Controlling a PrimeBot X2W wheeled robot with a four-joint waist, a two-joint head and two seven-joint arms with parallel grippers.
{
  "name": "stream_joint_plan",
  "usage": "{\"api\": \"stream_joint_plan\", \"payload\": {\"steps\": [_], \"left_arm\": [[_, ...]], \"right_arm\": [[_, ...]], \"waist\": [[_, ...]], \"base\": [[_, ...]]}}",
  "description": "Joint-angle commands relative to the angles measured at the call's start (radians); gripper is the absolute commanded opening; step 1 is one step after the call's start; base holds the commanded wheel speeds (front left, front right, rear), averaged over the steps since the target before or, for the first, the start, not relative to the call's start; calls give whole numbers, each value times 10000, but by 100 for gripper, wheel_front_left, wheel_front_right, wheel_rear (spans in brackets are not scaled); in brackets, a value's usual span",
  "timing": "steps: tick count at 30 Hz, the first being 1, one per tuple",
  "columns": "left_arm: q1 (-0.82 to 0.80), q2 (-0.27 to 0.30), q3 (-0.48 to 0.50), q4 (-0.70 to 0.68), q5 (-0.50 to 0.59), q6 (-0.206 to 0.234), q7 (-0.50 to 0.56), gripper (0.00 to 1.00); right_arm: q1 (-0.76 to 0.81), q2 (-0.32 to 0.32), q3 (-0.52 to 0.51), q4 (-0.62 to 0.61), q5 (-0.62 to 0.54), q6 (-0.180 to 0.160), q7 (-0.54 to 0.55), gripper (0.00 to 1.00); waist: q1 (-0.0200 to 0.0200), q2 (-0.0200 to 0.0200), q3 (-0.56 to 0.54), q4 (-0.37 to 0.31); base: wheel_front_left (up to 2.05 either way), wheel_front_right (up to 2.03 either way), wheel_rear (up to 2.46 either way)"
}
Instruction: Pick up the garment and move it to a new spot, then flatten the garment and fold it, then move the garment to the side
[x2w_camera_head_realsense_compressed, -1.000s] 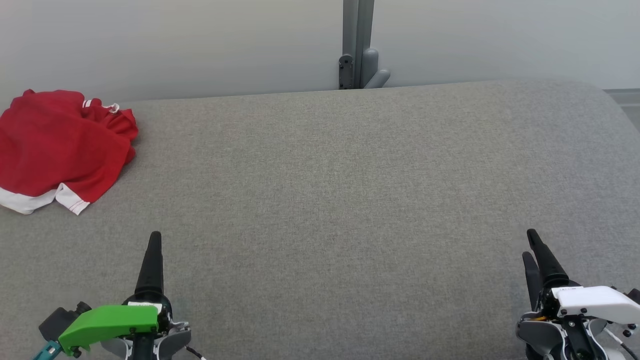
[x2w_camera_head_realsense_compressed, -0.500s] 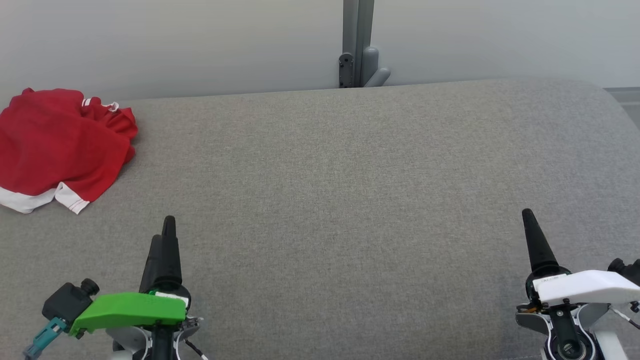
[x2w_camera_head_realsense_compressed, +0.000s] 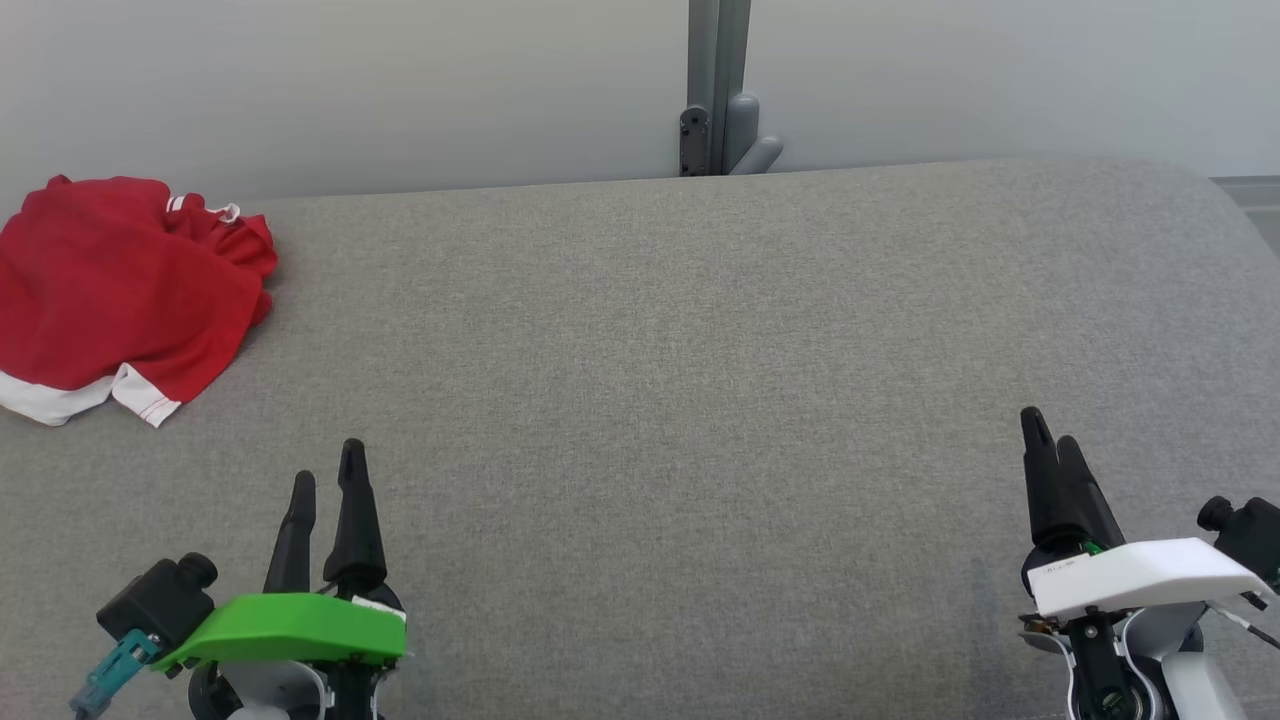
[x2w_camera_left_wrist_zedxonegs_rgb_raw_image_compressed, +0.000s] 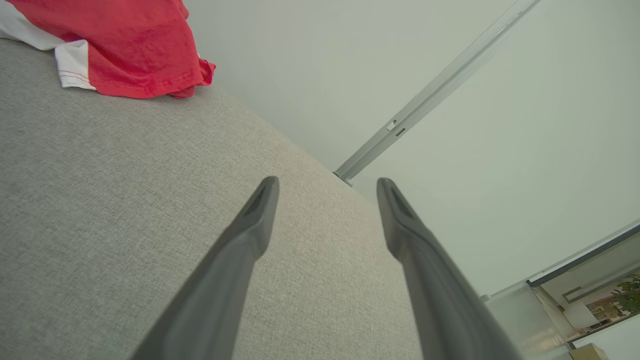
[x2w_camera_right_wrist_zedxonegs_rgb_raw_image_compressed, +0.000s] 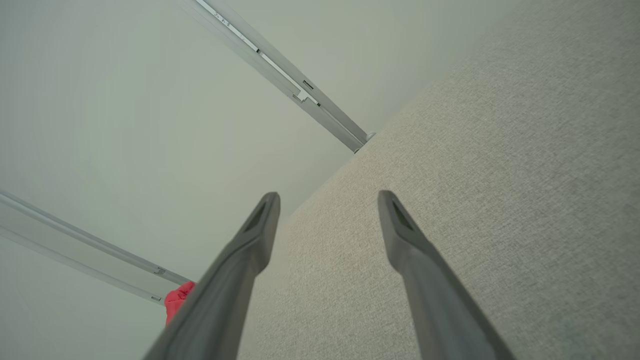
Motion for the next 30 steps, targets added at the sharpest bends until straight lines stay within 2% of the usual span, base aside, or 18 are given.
{"api": "stream_joint_plan", "payload": {"steps": [1, 13, 30], "left_arm": [[11, 62, -10, -133, 452, 37, -81, 100], [268, 71, -14, -26, 2279, 129, -369, 100], [554, 80, -16, 170, 3939, 174, -730, 100]], "right_arm": [[13, -79, 55, -176, -392, 3, -118, 100], [127, -91, 376, -190, -2263, 4, -543, 100], [341, -103, 647, -71, -4300, 4, -1066, 100]], "waist": [[0, -1, -7, 4], [0, -1, -82, 23], [0, -1, -205, 81]], "base": [[0, 0, 0], [0, 0, 0], [0, 0, 0]]}}
